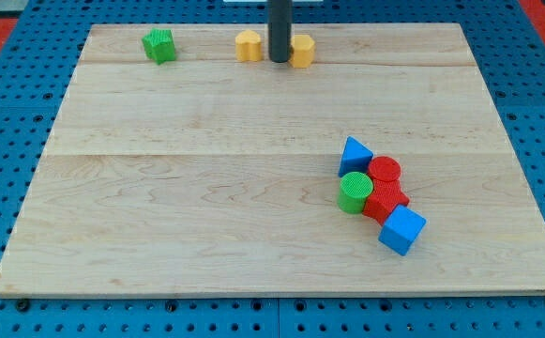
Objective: Place the blue triangle at the bottom center of the board
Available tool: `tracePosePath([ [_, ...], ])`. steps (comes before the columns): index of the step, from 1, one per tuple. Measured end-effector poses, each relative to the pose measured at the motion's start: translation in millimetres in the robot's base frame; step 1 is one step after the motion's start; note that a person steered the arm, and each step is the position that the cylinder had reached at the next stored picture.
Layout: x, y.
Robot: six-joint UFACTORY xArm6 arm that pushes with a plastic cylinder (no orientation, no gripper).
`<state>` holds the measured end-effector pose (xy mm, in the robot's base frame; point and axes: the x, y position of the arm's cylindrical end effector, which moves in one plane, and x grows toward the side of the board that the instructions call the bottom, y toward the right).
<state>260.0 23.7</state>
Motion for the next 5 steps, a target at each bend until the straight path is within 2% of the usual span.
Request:
tracePosePath([
  [1,0.0,31.7],
  [2,32.6,26.4],
  [4,178.7,110.1],
  [5,199.1,130.6],
])
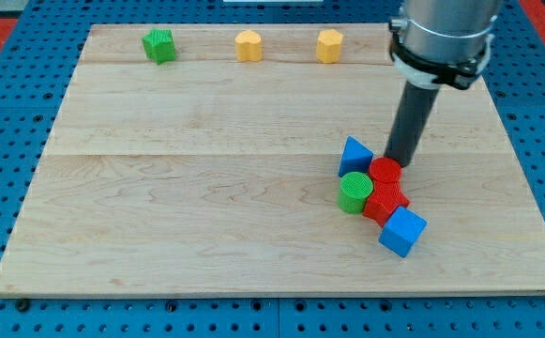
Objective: Place the blue triangle at the bottom center of the board
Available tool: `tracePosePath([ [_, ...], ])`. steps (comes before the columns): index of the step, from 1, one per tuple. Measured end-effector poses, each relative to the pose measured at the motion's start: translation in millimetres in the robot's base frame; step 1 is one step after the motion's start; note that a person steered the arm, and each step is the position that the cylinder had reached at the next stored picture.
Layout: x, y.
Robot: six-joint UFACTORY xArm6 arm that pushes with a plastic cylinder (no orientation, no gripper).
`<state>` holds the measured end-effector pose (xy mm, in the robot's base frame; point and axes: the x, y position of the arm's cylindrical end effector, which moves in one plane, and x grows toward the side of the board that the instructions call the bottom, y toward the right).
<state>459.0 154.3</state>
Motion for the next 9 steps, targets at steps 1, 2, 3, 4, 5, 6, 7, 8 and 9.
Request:
tracePosePath([
  [1,-1.8,-21.9],
  [2,-21.1,-85.3],
  [3,-33.9,-118.6],
  [4,-33.8,-73.7],
  [5,-25.5,-85.7],
  [6,-12.3,-130.1],
  [7,19.9,-135.3],
  [8,22.7,-121.9],
  [9,22.5,-115.2],
])
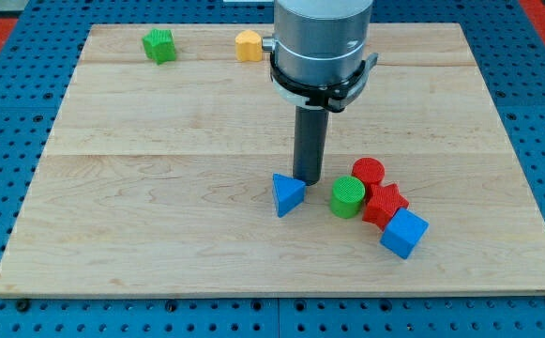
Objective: Place the blue triangle at the bottom center of the board
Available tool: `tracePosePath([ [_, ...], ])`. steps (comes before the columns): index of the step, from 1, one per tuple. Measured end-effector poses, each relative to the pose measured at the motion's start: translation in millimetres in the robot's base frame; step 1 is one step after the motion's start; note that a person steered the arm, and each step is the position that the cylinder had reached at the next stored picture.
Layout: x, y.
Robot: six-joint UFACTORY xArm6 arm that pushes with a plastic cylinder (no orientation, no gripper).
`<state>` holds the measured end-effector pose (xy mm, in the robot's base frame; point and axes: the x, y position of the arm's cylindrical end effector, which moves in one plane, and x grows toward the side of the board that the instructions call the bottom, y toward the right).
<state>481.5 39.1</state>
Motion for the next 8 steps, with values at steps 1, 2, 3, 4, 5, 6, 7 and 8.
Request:
tracePosePath([
  [1,20.8,-11.6],
  [2,52.7,-57.5],
  [3,91.5,-72.3],
  [4,110.8,-66.1],
  [5,105.6,-143.1],
  [6,70.5,-109.0],
  [7,95.8,-101.3],
  [8,128.8,-93.1],
])
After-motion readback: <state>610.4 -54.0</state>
